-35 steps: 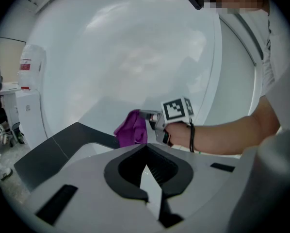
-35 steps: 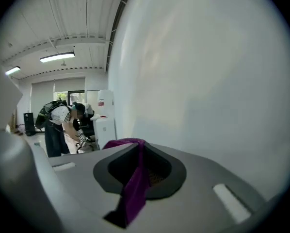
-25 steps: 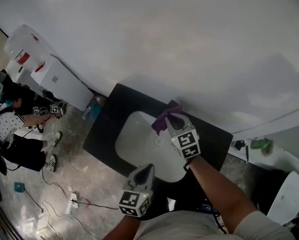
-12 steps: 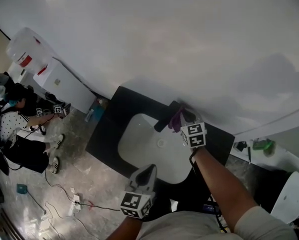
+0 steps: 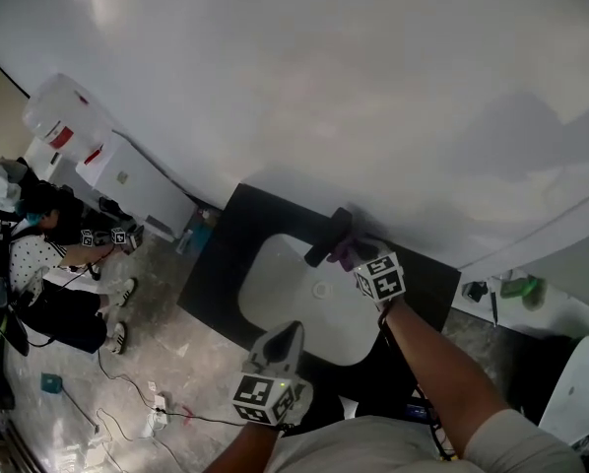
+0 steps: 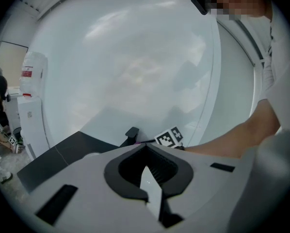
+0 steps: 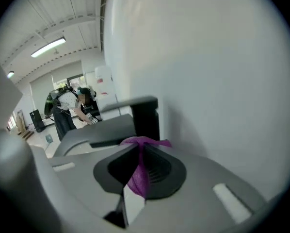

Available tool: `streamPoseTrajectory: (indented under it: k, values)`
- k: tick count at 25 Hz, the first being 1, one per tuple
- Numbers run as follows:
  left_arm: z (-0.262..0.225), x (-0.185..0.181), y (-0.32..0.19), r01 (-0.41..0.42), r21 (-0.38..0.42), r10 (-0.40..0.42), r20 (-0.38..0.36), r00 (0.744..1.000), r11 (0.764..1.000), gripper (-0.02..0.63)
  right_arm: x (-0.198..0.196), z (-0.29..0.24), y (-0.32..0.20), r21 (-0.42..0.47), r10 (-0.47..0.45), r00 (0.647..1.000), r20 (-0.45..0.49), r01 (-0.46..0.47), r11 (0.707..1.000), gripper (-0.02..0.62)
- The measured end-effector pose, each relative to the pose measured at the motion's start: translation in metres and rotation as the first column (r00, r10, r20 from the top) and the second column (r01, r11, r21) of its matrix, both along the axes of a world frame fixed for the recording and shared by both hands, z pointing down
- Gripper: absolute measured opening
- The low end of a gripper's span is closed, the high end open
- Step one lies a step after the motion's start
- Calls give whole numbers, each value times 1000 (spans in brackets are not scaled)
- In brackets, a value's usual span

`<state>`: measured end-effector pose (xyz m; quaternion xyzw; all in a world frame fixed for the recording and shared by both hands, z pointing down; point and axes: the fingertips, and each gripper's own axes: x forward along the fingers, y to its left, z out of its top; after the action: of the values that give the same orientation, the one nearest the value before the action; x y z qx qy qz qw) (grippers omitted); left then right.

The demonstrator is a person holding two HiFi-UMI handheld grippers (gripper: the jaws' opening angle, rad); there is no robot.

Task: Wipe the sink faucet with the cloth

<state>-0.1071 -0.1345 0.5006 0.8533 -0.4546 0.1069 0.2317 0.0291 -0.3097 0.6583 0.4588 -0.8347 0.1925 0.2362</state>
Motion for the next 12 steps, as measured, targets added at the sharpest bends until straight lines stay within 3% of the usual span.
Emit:
streamPoseTrajectory:
  k: [5,8,12]
  values:
    - [-36,30,-16,-25,84,28,-42,999,996,6,-4,-122,62,181,-94,987,134,68,981,32]
    - [-60,48,-21,-31,135,41,-74,996,990,6,2,-186,98,271,-136,979,152,91,958,32]
    - [-84,62,-24,-39,212,51,-52,997,976,6,8,-251,140,382,-157,972,172,82,921,32]
